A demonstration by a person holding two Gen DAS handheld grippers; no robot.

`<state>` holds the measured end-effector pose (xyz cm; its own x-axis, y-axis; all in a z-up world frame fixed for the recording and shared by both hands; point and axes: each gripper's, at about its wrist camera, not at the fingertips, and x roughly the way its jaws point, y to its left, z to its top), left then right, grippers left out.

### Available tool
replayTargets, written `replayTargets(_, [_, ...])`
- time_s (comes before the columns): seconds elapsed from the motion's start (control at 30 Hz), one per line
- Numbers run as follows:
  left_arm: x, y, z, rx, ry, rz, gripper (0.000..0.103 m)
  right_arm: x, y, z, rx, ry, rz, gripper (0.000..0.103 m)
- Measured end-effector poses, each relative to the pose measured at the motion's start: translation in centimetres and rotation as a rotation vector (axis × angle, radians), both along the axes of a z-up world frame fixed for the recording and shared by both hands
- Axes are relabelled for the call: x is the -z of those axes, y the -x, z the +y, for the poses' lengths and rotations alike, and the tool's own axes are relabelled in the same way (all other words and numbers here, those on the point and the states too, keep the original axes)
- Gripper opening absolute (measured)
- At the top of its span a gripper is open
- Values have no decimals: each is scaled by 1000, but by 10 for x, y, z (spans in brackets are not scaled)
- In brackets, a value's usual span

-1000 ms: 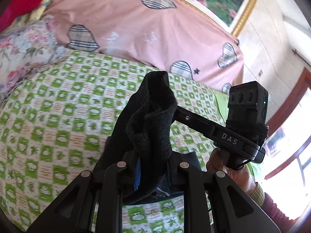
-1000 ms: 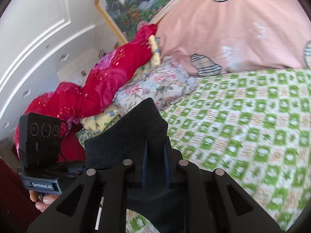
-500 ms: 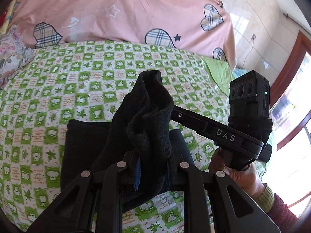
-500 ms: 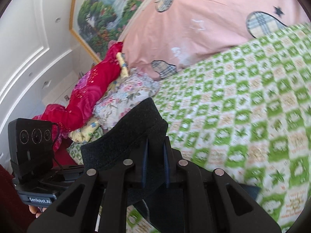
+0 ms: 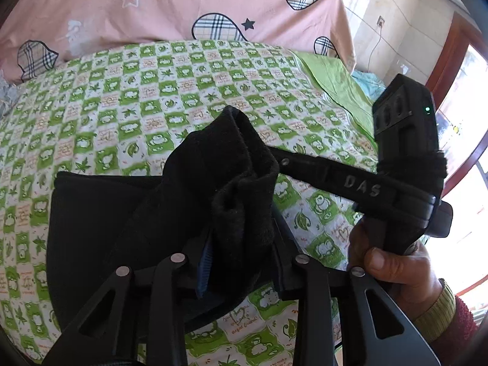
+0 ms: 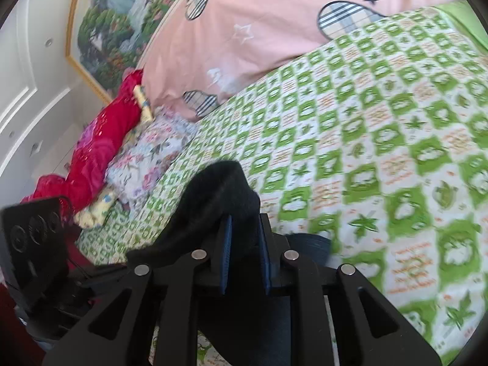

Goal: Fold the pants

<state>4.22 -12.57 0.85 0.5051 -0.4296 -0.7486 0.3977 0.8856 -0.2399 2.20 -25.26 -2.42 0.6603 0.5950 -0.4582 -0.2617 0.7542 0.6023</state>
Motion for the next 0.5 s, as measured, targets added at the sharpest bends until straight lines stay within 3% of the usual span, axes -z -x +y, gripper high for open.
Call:
replayTargets(0.13, [-1, 7, -1, 61, 37, 9, 57, -5, 19, -15, 116, 18, 6, 63])
replayTargets(0.27, [-5, 19, 0, 99, 55, 5, 61, -8, 37, -23, 182, -28, -3, 73])
replayTargets(0.5, [-14, 29, 23, 64, 85, 8, 65, -8, 57, -20, 239, -24, 15, 75])
